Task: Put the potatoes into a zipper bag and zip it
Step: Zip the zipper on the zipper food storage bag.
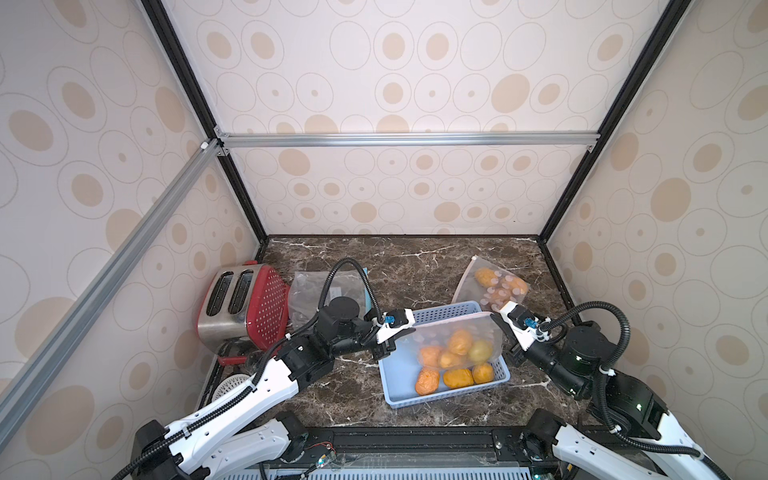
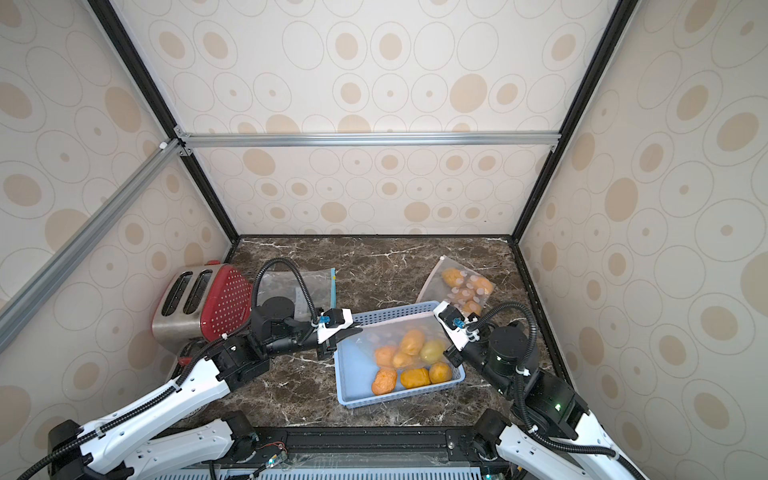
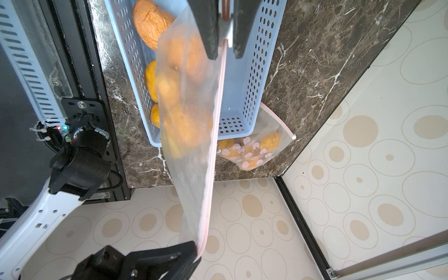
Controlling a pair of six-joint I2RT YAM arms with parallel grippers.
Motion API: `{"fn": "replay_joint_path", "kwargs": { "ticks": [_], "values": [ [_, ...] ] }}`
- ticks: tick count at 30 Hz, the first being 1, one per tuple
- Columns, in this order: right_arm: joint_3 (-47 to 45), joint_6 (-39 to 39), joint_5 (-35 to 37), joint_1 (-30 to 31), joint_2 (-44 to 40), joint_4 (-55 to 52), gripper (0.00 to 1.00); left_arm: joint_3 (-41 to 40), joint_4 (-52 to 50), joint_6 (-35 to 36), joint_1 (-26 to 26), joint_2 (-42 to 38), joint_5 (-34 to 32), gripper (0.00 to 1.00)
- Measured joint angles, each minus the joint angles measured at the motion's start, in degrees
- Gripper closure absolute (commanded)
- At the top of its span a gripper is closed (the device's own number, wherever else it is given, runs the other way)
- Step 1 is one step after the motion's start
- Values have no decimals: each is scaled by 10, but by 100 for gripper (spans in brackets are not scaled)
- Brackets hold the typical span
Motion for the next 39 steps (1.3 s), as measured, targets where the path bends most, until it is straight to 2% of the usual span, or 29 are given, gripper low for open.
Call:
{"fn": "replay_joint_path", "kwargs": {
  "ticks": [12,39],
  "values": [
    [0,-3,48,0,-7,3,100,-4,0,0,0,-1,-6,100],
    [-8,5,40,0,-18,7,100,-5,-2,0,0,-6,-19,100]
  ]
}}
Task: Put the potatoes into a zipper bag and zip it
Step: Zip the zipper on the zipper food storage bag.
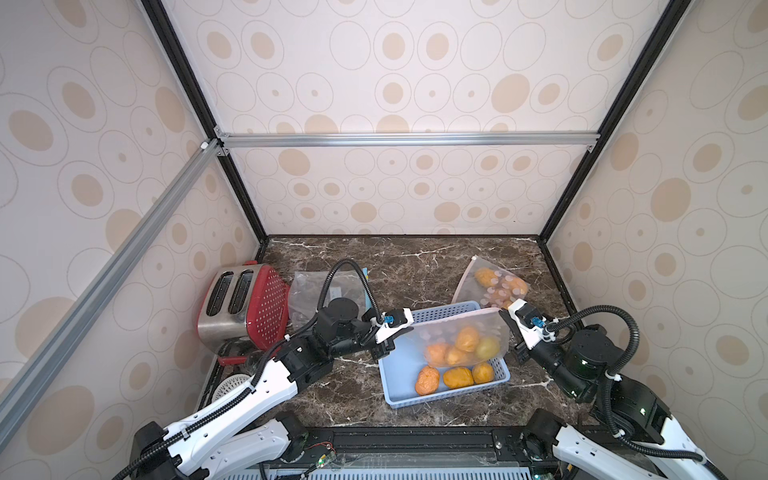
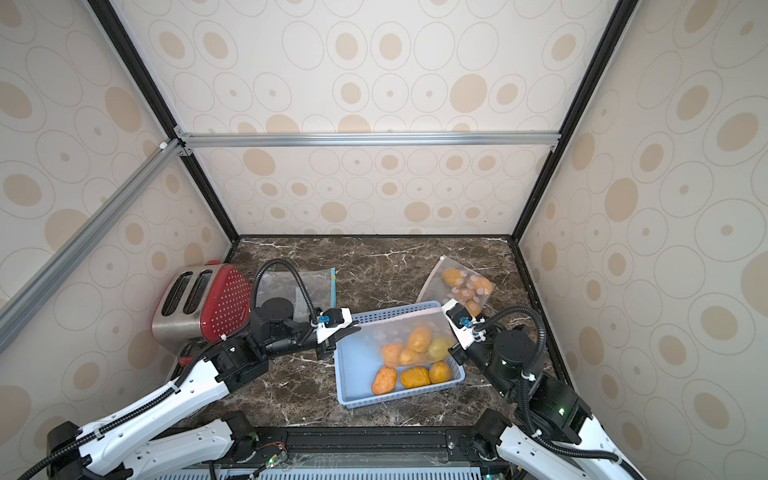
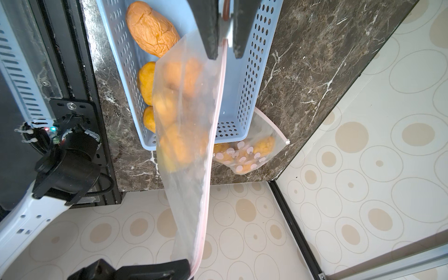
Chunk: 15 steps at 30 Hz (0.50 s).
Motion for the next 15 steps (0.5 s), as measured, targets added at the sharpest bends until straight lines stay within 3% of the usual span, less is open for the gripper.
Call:
{"fn": "replay_joint_path", "kwargs": {
  "ticks": [3,4,6,8,11,15],
  "values": [
    [0,4,-37,0,-1,1,100,-1,-1,0,0,0,-3,97],
    [0,6,-51,0,-1,2,100,-2,-1,0,0,0,-6,86],
    [0,10,-79,0,3,7,100,-4,0,3,0,0,-13,53],
    [0,18,-101,0,14,14,100,-5,0,5,0,0,-22,37],
    [0,31,-122,0,43,29,100,-10,4,6,0,-7,-40,28],
    [0,53,-138,0,86,56,100,-25,21,6,0,-37,-75,25]
  ]
}}
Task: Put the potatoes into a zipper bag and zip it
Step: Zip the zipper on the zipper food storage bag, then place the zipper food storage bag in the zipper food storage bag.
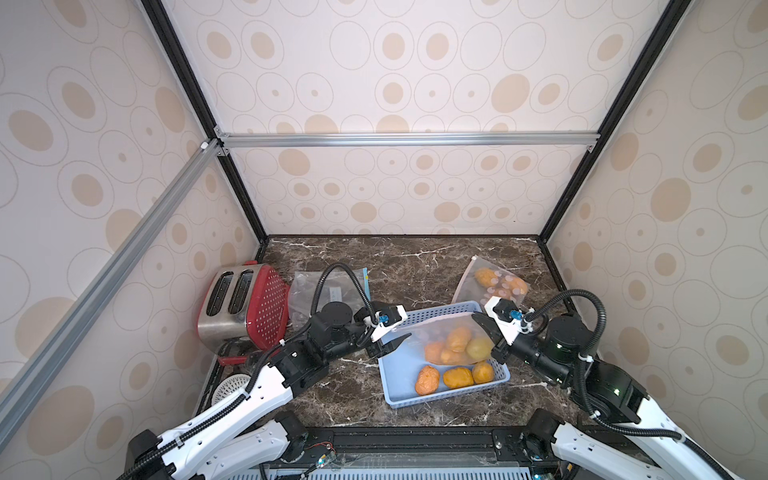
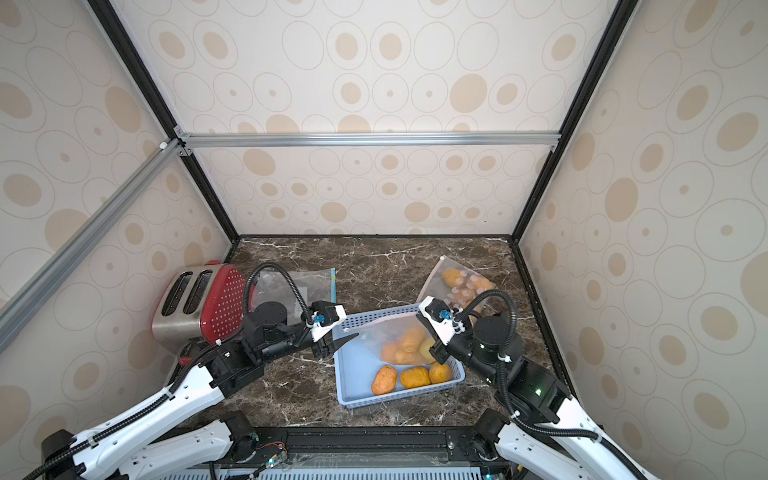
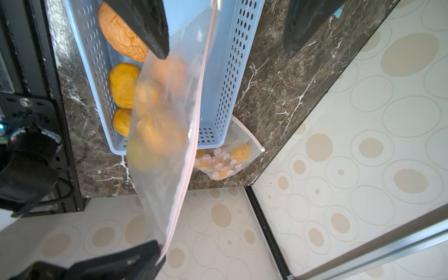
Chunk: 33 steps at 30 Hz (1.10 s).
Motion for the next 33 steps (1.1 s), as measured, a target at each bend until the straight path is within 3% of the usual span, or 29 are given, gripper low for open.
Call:
{"fn": "replay_joint_path", "kwargs": {
  "ticks": [10,20,27,33],
  "values": [
    [48,36,6,-13,121,65,100,-10,45,1,0,-36,-113,24],
    [192,80,-2,-191,271,119,100,-12,52,3,0,-38,-134,24],
    [269,25,110,-290,312,116,100,-13,55,3,0,-41,-133,23],
    [205,-36,197,-302,287,133,100,-13,56,3,0,-39,-129,23]
  ]
}}
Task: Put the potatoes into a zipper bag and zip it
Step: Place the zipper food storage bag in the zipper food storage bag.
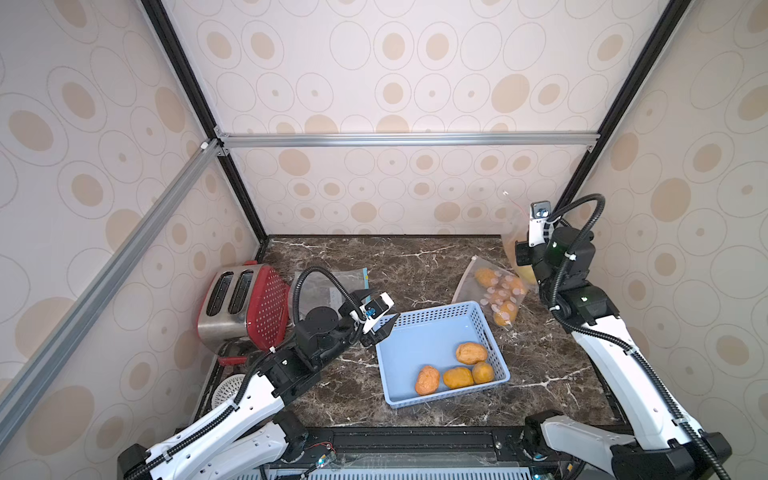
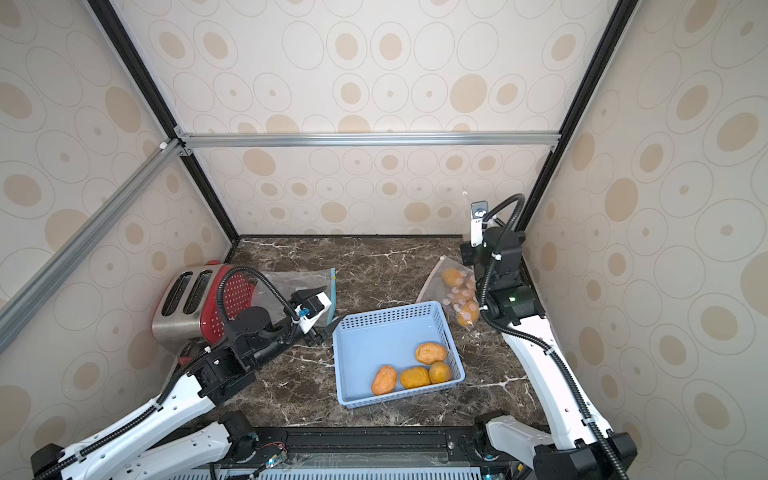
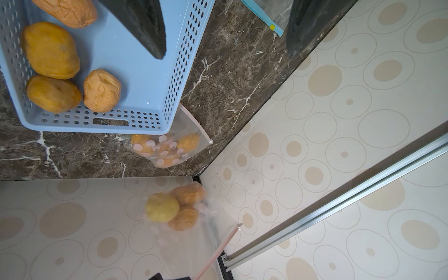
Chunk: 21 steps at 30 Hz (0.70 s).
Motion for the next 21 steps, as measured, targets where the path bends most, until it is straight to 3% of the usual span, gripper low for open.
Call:
{"fn": "replay_joint_path", "kwargs": {
  "ticks": [4,10,18,21],
  "values": [
    [-71,3,-36,0,22,1,100,0,0,0,0,2,2,23],
    [-158,28,-172,10,152,21,100,0,0,0,0,7,5,23],
    [-156,57,-258,16,190,37,100,0,0,0,0,9,6,22],
    [-147,67,-275,16,190,44,88,0,0,0,0,9,7,17]
  ]
}}
